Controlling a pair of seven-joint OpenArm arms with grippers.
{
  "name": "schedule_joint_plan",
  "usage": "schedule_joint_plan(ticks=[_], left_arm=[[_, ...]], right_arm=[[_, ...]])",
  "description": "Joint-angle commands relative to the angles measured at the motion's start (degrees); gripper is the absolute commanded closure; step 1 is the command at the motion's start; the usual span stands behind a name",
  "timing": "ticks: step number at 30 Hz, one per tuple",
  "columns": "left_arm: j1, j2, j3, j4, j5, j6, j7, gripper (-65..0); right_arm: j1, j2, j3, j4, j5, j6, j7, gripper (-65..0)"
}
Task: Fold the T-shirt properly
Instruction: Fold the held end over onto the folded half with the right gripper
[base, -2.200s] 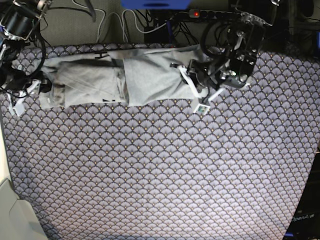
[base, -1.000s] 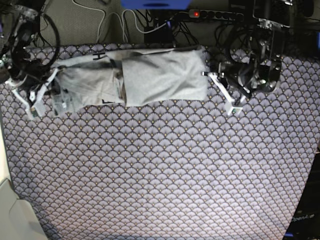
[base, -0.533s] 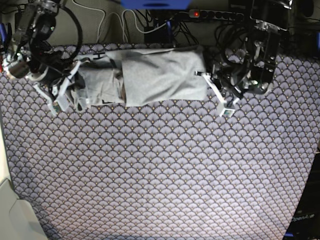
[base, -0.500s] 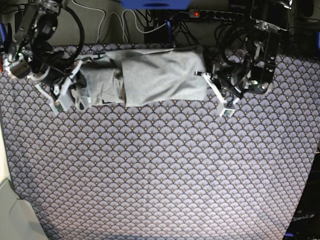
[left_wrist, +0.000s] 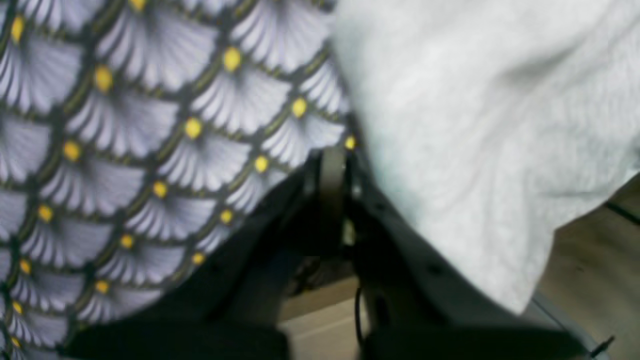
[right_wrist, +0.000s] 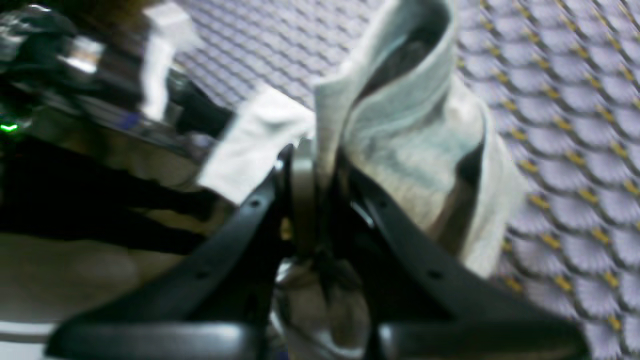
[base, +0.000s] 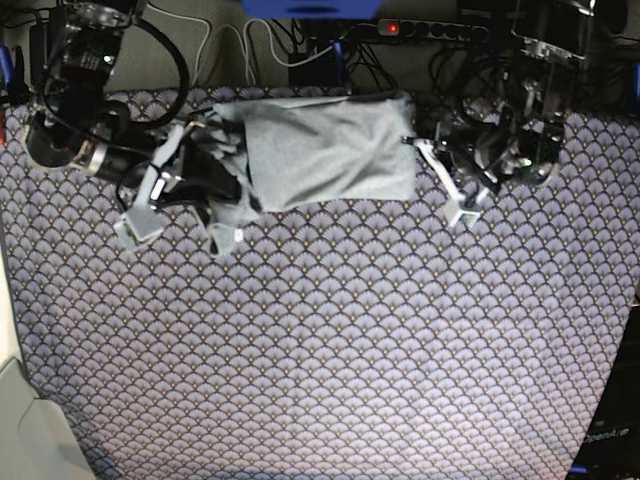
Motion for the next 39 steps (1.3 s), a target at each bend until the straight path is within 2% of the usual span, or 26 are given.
schedule_joint_plan(ticks=[1, 8, 12, 15, 22, 28, 35, 39], left_arm=[[0.6, -1.0, -2.1, 0.9, 2.3, 0.4, 1.4, -0.2], [3.1, -3.3, -12.7, 6.4, 2.2, 0.1, 1.5, -0.2], [4.8, -4.5, -19.4, 7.5, 2.2, 0.0, 3.2, -0.2], [5.5, -4.8, -22.1, 7.7, 2.2, -0.1, 3.1, -0.2], [7.2, -4.9, -22.8, 7.7, 2.2, -0.1, 2.7, -0.2], [7.2, -4.9, -22.8, 7.8, 2.2, -0.1, 2.7, -0.2], [6.7, -5.0, -22.8, 8.2, 2.3, -0.1, 3.1, -0.2], [6.8, -5.0, -22.8, 9.8, 2.7, -0.1, 3.1, -0.2]], right_arm=[[0.5, 0.2, -0.3, 1.0, 2.8, 0.3, 1.5, 0.0], [0.5, -1.9, -3.5, 0.5, 2.4, 0.3, 1.7, 0.0], [0.6, -5.0, -6.6, 0.5, -4.9, 0.3, 1.7, 0.0], [0.7, -7.0, -11.0, 0.4, -11.3, 0.3, 4.5, 0.0], [2.0, -12.4, -20.6, -1.1, -24.5, 0.3, 7.4, 0.0], [3.5, -13.3, -23.7, -1.6, -30.4, 0.3, 7.7, 0.0], [7.0, -13.2, -28.3, -10.1, -30.9, 0.3, 8.0, 0.0], [8.2, -13.1, -28.4, -15.3, -30.9, 0.3, 11.4, -1.3]])
